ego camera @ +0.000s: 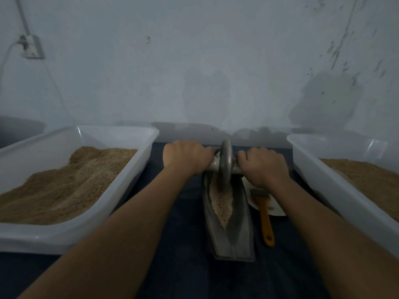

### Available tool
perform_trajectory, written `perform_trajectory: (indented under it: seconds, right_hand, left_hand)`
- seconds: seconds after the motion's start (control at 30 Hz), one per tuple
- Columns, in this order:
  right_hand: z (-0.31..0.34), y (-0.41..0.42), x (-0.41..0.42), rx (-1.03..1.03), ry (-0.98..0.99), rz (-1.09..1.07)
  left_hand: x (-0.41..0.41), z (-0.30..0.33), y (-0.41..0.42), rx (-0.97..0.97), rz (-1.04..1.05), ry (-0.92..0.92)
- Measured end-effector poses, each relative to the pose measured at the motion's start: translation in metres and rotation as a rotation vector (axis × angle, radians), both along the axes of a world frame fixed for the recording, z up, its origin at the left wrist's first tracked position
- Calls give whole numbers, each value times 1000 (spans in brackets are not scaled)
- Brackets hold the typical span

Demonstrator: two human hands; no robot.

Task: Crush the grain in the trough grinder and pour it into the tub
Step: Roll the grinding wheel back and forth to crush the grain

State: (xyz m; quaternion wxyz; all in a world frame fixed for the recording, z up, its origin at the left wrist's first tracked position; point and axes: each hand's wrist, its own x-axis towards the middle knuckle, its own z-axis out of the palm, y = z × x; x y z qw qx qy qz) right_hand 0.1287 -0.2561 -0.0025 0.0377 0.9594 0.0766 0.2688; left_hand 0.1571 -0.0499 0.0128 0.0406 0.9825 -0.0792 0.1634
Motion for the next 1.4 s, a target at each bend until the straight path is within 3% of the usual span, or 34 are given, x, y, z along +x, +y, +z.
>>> perform_trajectory:
  seconds: [0.1,0.2,0.3,0.37,0.5,0.57,0.67,0.77,0.93,1.03,1.13,1.2,1.3,1.4]
  right_hand:
    - [-8,4,-28,50,-41,-51]
    - [-13,12,-57,69,-191,-14]
    - [-15,13,-83,5,-479,149]
    - [-10,10,-85,-21,-508,225]
    - [-13,7,-66,55,-373,145]
    - [-10,5,-40,19,-178,2]
    - [3,0,1,-37,95,-30]
    - [8,-3,25,80,197,-29]
    - [-6,-1,-4,-159,-32,-9]
    - [-14,7,-26,-114,-158,-11]
    - [-17,12,-52,86,-369,121]
    - [-20,11,-68,116,-449,190]
    - [-21,6,-80,53,-494,265]
    - [-21,8,-77,76,-486,243]
  left_hand:
    - [-25,3,-1,78,-12,-98]
    - [-69,-18,19,264,-178,-323]
    - [-106,-34,38,92,-234,-400]
    - [-108,-36,42,87,-225,-471]
    - [-88,-32,30,263,-186,-483]
    - [-62,-26,20,287,-164,-337]
    - [-17,3,10,206,-96,-87]
    - [11,18,1,173,-101,70]
    - [-3,9,5,126,-79,-4]
    - [-33,-5,14,177,-91,-74]
    - [-73,-21,24,220,-142,-273]
    - [-96,-32,29,191,-120,-393]
    - [-114,-42,35,-22,-129,-500]
    - [-106,-41,34,82,-140,-464]
